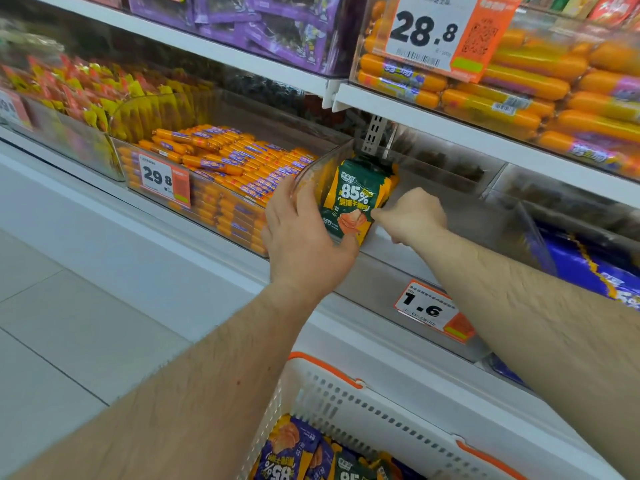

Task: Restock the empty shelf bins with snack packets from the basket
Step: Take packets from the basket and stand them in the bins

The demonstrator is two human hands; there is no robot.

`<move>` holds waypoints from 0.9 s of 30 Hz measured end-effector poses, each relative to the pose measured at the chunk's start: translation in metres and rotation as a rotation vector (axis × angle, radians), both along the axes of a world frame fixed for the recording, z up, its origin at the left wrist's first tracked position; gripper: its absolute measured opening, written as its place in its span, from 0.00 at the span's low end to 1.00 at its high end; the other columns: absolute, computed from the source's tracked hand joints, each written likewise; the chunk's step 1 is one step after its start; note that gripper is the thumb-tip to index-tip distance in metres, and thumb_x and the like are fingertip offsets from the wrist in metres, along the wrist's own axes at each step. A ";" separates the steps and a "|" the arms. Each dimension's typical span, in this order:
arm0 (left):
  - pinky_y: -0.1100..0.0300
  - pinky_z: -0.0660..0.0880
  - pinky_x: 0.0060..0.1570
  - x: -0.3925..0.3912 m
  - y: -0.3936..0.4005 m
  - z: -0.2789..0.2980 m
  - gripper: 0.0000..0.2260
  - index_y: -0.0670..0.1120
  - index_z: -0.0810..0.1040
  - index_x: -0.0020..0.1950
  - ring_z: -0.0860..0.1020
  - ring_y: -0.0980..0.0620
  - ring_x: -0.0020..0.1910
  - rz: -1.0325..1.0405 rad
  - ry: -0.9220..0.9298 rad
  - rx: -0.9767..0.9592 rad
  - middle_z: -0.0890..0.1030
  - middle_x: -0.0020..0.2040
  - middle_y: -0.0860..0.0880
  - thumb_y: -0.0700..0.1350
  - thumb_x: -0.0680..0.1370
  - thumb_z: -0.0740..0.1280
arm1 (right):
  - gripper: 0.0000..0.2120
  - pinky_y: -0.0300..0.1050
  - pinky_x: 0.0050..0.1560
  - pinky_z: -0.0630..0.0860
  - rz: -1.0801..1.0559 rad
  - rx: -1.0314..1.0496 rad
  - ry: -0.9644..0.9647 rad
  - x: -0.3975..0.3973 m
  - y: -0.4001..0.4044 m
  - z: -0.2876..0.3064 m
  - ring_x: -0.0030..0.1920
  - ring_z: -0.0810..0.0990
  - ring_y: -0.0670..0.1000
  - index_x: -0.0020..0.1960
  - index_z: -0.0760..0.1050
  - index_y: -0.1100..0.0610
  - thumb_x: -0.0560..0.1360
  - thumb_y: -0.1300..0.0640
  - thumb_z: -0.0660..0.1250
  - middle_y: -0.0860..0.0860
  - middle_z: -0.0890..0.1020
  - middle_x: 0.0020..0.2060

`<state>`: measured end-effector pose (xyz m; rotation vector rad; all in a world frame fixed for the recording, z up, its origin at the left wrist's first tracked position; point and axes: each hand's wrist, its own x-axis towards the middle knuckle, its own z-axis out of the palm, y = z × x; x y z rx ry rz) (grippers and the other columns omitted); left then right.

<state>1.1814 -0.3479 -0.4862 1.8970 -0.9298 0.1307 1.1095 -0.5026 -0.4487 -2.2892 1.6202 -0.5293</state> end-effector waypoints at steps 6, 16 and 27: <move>0.60 0.69 0.38 -0.022 0.009 0.004 0.06 0.51 0.76 0.47 0.73 0.58 0.36 -0.466 -0.083 0.072 0.76 0.39 0.56 0.47 0.73 0.70 | 0.13 0.44 0.38 0.72 0.171 -0.524 -0.103 -0.048 0.051 0.002 0.38 0.77 0.53 0.39 0.80 0.54 0.75 0.47 0.63 0.48 0.81 0.34; 0.52 0.71 0.64 -0.042 0.022 -0.030 0.23 0.48 0.72 0.70 0.74 0.49 0.63 -0.877 -0.152 1.322 0.75 0.65 0.51 0.56 0.78 0.65 | 0.11 0.42 0.33 0.73 0.437 -0.221 -0.484 -0.118 0.112 -0.110 0.29 0.74 0.48 0.33 0.79 0.57 0.72 0.55 0.66 0.47 0.77 0.26; 0.48 0.70 0.67 -0.054 0.012 -0.044 0.24 0.48 0.69 0.73 0.72 0.47 0.66 -0.907 -0.150 1.394 0.73 0.69 0.51 0.57 0.80 0.64 | 0.14 0.47 0.36 0.69 0.419 0.901 0.408 -0.158 0.148 -0.303 0.34 0.71 0.53 0.38 0.75 0.57 0.78 0.50 0.68 0.54 0.77 0.36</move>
